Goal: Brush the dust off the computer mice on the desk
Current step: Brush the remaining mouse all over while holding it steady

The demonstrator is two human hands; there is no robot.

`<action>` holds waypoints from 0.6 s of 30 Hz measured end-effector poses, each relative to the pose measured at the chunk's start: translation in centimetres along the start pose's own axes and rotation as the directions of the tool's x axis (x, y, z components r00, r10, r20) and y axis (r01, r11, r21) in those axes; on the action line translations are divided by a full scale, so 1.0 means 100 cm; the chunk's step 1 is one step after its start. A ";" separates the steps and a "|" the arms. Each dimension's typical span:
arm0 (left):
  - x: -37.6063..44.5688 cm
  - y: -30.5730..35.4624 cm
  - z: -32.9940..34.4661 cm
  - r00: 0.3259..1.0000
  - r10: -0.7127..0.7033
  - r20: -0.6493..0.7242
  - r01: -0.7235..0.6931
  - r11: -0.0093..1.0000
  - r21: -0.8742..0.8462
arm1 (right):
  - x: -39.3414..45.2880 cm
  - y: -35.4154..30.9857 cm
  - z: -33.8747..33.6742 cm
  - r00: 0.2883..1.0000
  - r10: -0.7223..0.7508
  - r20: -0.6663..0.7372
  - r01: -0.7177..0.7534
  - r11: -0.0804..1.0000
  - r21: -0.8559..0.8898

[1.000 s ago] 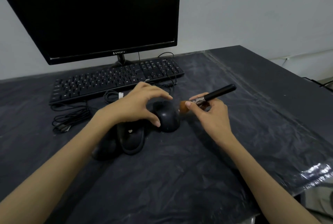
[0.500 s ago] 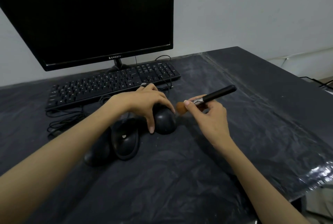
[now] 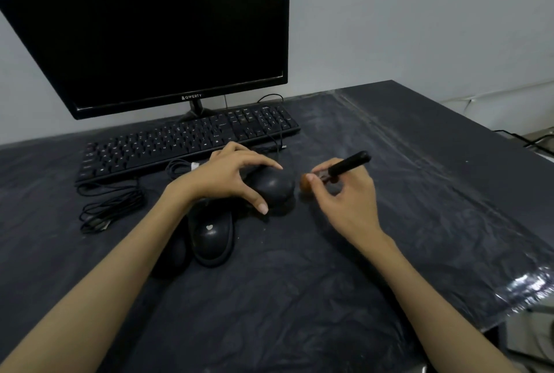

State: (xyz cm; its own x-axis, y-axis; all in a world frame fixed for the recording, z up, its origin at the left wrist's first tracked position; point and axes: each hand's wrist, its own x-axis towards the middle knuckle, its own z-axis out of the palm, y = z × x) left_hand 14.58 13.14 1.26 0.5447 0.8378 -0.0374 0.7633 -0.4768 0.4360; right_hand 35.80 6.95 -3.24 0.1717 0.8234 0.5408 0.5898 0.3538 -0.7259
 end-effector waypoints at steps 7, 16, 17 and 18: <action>-0.008 0.006 -0.002 1.000 -0.006 -0.011 0.005 0.999 -0.035 | -0.010 -0.018 0.001 0.985 -0.024 0.173 -0.019 0.971 0.238; -0.011 0.001 -0.001 0.999 -0.027 -0.028 0.025 0.995 -0.095 | -0.006 -0.012 -0.002 0.991 0.035 0.128 -0.073 0.950 0.304; -0.011 -0.002 -0.001 0.999 -0.020 -0.028 0.018 0.996 -0.091 | -0.008 -0.015 -0.001 0.982 0.020 0.187 -0.082 0.941 0.329; -0.010 -0.004 0.000 1.000 -0.014 -0.024 0.012 0.996 -0.086 | -0.009 -0.016 0.002 0.970 0.016 0.242 -0.098 0.938 0.332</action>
State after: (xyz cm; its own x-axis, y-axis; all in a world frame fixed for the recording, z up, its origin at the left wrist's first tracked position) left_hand 13.69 12.47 1.13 0.5258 0.8503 -0.0219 0.7369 -0.4425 0.5111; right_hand 34.56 5.73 -2.58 -0.0149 0.9119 0.4102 0.2749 0.3982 -0.8751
